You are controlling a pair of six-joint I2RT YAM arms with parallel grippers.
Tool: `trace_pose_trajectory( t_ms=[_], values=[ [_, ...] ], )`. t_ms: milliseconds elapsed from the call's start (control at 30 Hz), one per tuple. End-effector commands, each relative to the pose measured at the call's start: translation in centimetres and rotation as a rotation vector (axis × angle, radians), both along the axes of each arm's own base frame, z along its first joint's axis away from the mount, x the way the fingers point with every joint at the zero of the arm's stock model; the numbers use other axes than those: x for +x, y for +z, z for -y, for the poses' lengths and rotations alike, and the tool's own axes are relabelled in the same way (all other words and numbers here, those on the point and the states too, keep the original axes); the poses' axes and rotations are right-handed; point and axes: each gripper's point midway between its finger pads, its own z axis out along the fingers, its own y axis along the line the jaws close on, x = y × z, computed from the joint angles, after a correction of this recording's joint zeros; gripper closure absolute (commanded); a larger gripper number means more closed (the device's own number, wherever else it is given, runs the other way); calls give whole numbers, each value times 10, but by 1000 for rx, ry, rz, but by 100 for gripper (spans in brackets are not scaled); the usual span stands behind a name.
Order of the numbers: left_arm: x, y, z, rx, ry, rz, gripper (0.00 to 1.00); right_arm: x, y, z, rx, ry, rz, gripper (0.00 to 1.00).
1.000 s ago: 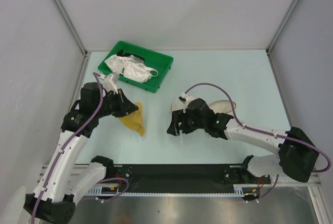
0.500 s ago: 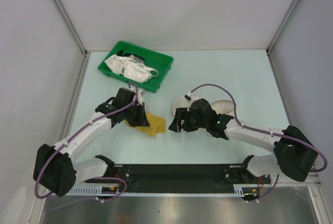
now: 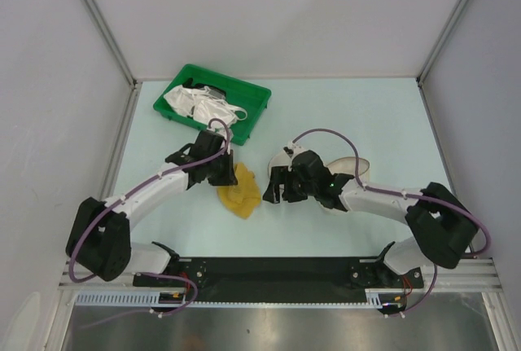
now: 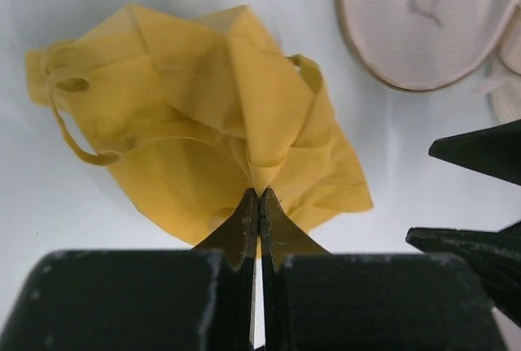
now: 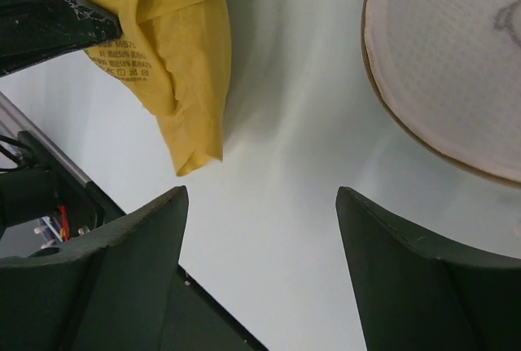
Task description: Place the bra in the laundry bag and zip it closed
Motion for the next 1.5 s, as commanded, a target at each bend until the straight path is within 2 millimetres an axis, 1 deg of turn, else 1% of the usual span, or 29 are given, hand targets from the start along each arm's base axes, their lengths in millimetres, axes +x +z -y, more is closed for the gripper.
trace_pose_trajectory(
  t_ms=[0, 67, 133, 200, 233, 300, 367, 400, 433, 500, 533, 600, 667, 700, 800, 867, 900, 967, 1000, 1033, 1067, 1100, 1167, 1233, 1300, 1333, 1367, 1400, 1467],
  values=[
    [25, -1, 2, 26, 32, 36, 100, 25, 12, -31, 43, 63, 55, 21],
    [28, -8, -2, 51, 49, 19, 100, 29, 16, -38, 69, 85, 49, 19],
    [30, -10, -8, 56, 78, 19, 100, 34, 16, -44, 79, 79, 44, 13],
    [33, -9, -13, 70, 101, 40, 98, 40, 21, -50, 94, 73, 40, 12],
    [32, -11, -16, 76, 112, 41, 91, 41, 16, -52, 94, 61, 21, 7],
    [31, -12, -18, 79, 122, 42, 89, 47, 13, -58, 105, 50, 6, 0],
    [30, -14, -20, 82, 127, 38, 82, 53, 17, -64, 122, 52, 16, 0],
    [29, -17, -21, 90, 133, 36, 75, 55, 19, -70, 132, 60, 19, 0],
    [29, -18, -22, 91, 136, 36, 71, 58, 13, -73, 128, 61, 5, 0],
    [28, -21, -24, 96, 141, 28, 62, 65, 13, -78, 142, 67, -7, 0],
    [28, -22, -25, 98, 145, 27, 58, 66, 7, -80, 142, 70, -14, 0],
    [26, -17, -26, 92, 146, 43, 50, 70, 8, -84, 164, 82, -9, 0],
    [24, -9, -27, 75, 150, 67, 45, 73, 3, -85, 159, 87, -12, 0],
    [23, 2, -33, 76, 170, 110, 41, 76, 0, -83, 149, 81, -14, 0],
    [17, 25, -39, 32, 195, 168, 37, 84, -6, -76, 101, 69, -5, 0],
    [11, 32, -44, 10, 213, 181, 35, 88, -3, -75, 78, 76, 17, 0],
    [7, 41, -48, -9, 228, 201, 32, 87, -5, -72, 57, 75, 11, 0],
    [2, 44, -52, -48, 272, 190, 27, 88, 0, -69, 49, 71, 25, 0],
    [-2, 42, -53, -78, 281, 172, 10, 86, 2, -68, 46, 71, 26, 0],
    [-6, 44, -52, -107, 282, 172, 2, 85, 4, -67, 46, 69, 26, 0],
    [-9, 45, -47, -145, 289, 151, 1, 84, 5, -65, 43, 63, 28, 0],
    [-11, 41, -46, -157, 301, 129, 0, 83, 15, -63, 52, 58, 37, 0],
    [-16, 33, -43, -189, 356, 63, 0, 80, 21, -59, 45, 38, 43, 0],
    [-18, 27, -43, -202, 394, 25, 0, 76, 35, -55, 67, 28, 58, 0],
    [-16, 18, -45, -204, 445, 1, 0, 70, 35, -49, 71, 23, 57, 0],
    [-15, 15, -44, -214, 445, -8, 0, 68, 43, -47, 85, 18, 68, 0],
    [-11, 8, -46, -223, 458, -33, 1, 66, 42, -44, 82, 15, 68, 0],
    [-11, 5, -38, -269, 431, -52, 1, 62, 38, -38, 74, 10, 61, 0],
    [-6, -2, -38, -303, 437, -73, 0, 59, 44, -32, 82, -3, 71, 0]
  ],
)
